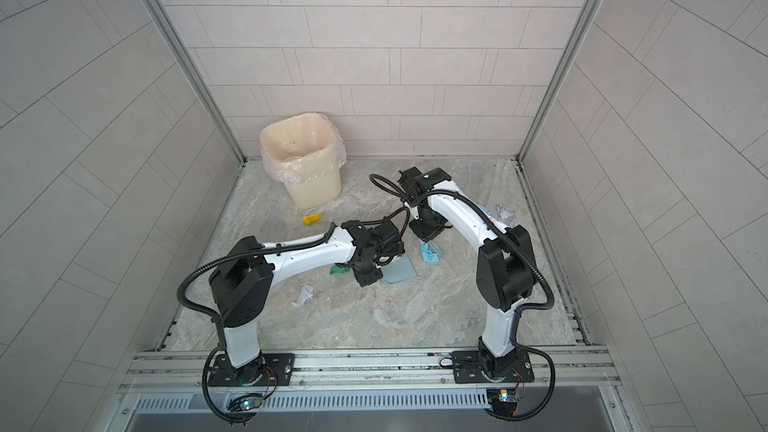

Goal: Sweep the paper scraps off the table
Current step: 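Push the light-blue scrap with the right brush while the left sets the dustpan down, then sweep the light-blue scrap into the dustpan with the right gripper's brush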

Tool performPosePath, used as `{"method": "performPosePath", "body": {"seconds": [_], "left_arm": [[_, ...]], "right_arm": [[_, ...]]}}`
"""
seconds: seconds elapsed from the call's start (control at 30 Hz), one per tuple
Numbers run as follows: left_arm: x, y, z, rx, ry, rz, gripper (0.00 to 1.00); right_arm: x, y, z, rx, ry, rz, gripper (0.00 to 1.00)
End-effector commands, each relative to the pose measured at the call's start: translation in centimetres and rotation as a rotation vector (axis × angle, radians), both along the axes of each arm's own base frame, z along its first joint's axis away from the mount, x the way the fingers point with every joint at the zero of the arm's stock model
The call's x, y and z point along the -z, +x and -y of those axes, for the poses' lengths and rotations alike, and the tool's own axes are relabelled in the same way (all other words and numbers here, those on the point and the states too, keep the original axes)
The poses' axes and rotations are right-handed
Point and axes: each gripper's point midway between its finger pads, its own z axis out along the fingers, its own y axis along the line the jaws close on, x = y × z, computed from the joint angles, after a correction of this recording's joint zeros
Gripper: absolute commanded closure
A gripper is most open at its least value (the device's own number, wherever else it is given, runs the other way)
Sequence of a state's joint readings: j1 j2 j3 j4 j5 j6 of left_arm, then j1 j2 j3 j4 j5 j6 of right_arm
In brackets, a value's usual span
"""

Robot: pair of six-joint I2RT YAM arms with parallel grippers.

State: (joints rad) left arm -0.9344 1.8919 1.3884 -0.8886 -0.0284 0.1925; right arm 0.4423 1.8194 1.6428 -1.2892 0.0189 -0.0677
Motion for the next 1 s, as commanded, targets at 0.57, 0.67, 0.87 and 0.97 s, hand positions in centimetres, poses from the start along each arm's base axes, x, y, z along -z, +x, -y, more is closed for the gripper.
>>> {"method": "performPosePath", "body": {"seconds": [0.57,0.67,0.87,0.97], "left_arm": [[1.7,1.9,2.2,0.018,-0.027,0.019,1.0],[1.9,1.9,2.2,0.019,-0.03,-0.006,1.0],[1.8,1.9,2.2,0.013,-0.031,-0.074,1.0],[1.8,1.9,2.2,0.018,-0.019,-0.099,1.0]], "right_arm": [[-0.5,0.4,2.5,0.175,0.057,-0.041,1.0],[-0.4,0.3,2.5,0.175,0.06,-0.05,1.0],[-0.3,0.2,2.5,0.175,0.057,-0.054,1.0],[-0.3,0.2,2.5,0.175,0.057,-0.057,1.0]]}}
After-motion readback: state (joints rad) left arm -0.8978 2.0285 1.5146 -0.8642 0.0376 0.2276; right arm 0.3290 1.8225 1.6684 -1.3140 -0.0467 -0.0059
